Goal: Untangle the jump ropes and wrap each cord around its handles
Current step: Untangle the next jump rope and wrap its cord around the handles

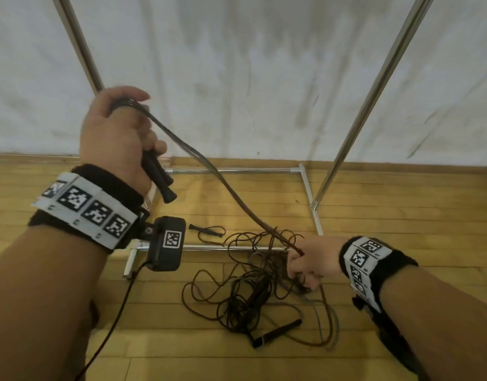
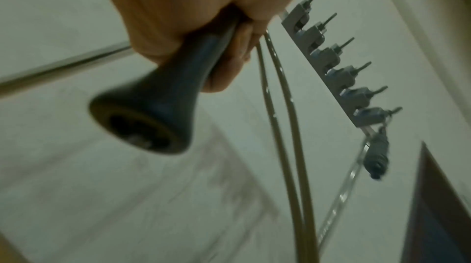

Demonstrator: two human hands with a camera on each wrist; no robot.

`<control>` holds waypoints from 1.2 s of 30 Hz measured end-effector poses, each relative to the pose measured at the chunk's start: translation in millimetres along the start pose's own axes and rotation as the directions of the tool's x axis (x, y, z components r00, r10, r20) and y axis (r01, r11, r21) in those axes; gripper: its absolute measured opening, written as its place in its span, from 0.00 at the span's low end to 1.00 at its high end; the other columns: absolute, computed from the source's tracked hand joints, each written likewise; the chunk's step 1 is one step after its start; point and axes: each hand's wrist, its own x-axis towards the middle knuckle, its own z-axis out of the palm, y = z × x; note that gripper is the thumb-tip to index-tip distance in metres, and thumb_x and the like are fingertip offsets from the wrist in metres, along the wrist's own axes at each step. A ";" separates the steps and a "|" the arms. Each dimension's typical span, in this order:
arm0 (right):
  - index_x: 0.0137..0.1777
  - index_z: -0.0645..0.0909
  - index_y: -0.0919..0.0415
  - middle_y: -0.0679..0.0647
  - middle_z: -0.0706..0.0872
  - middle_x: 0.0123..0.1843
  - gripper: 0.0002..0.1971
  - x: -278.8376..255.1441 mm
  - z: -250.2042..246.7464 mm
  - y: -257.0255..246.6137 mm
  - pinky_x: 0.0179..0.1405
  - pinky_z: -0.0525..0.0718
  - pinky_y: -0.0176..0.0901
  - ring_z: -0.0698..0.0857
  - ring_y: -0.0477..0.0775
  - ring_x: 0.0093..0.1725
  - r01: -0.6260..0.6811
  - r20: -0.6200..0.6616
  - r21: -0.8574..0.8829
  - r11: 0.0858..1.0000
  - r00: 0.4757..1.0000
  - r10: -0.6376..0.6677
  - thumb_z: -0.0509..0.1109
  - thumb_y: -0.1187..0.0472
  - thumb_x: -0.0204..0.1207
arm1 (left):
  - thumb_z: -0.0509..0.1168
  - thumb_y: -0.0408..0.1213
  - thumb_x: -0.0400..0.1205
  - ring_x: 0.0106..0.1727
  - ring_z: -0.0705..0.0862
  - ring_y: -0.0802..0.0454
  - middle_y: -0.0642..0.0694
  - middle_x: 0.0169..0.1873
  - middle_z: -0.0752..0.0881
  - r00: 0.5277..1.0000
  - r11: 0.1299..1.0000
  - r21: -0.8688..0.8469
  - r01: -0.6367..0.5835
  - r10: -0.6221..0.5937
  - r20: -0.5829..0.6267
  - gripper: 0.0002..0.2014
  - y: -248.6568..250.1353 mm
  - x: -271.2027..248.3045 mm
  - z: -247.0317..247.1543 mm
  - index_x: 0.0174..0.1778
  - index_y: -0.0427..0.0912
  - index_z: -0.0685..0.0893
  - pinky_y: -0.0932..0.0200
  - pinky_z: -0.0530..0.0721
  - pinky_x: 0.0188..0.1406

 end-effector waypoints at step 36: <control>0.70 0.79 0.46 0.56 0.95 0.51 0.17 -11.5 -7.4 -76.2 0.50 0.93 0.52 0.95 0.59 0.47 0.545 -0.574 0.692 0.473 0.813 -0.096 0.67 0.42 0.86 | 0.55 0.22 0.89 0.49 0.94 0.42 0.38 0.48 0.93 0.912 0.879 -0.274 0.390 -0.327 0.247 0.21 -53.6 -60.4 53.6 0.38 0.42 0.88 0.44 0.93 0.55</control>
